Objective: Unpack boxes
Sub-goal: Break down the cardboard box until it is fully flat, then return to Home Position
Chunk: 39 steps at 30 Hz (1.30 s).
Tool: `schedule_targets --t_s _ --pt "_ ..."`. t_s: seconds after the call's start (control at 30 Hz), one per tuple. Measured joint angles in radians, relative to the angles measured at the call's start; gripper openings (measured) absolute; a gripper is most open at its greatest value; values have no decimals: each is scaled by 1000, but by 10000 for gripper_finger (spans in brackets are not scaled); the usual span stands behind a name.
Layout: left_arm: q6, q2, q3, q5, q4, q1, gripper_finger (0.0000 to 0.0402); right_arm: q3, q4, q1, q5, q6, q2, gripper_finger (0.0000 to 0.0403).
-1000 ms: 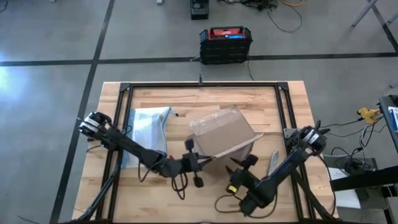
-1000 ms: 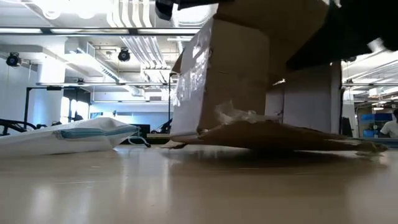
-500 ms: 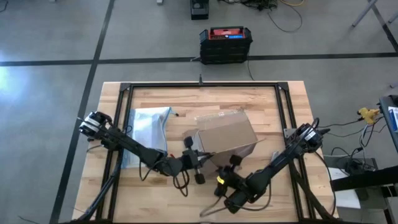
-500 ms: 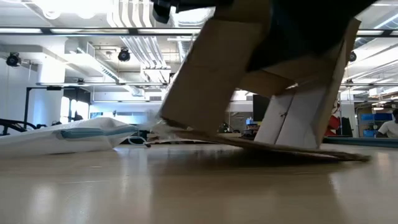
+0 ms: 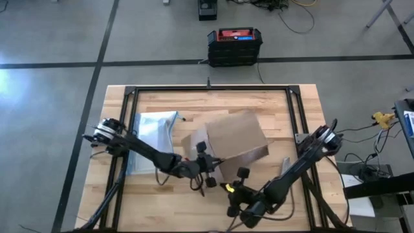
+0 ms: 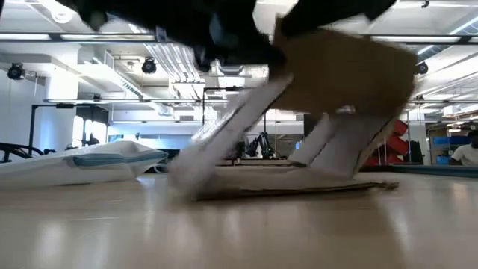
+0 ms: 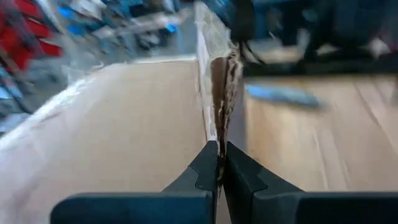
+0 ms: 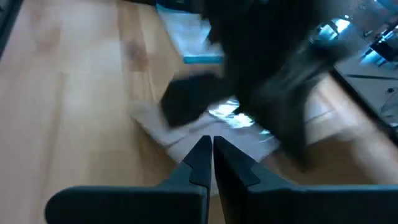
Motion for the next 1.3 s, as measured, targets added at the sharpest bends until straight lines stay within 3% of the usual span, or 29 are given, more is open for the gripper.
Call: schedule_targets --t_s 0.1,0.37,0.43,0.53,0.77,0.97,1.07,1.17,1.3 --pt "-35 74 0 73 -4 11 0 13 -82 15 -2 0 -55 0" --pt "-35 185 7 61 33 21 7 20 -241 8 -8 -1 -184 1" --pt "-35 185 6 101 43 32 21 20 -325 -5 -13 36 -209 4" --pt "-23 183 7 205 114 78 47 20 -461 -39 -9 141 -246 9" --pt "46 187 15 285 207 254 91 17 -571 -129 -7 211 -271 13" --pt "72 101 27 423 202 333 130 17 -607 -171 -94 133 -272 14" --pt "82 31 24 497 99 321 148 17 -690 -182 -110 130 -272 14" --pt "90 -54 17 485 -56 275 161 7 -826 -187 -99 131 -271 14" --pt "76 -184 -10 355 -218 181 168 -27 -928 -195 -77 168 -272 14"
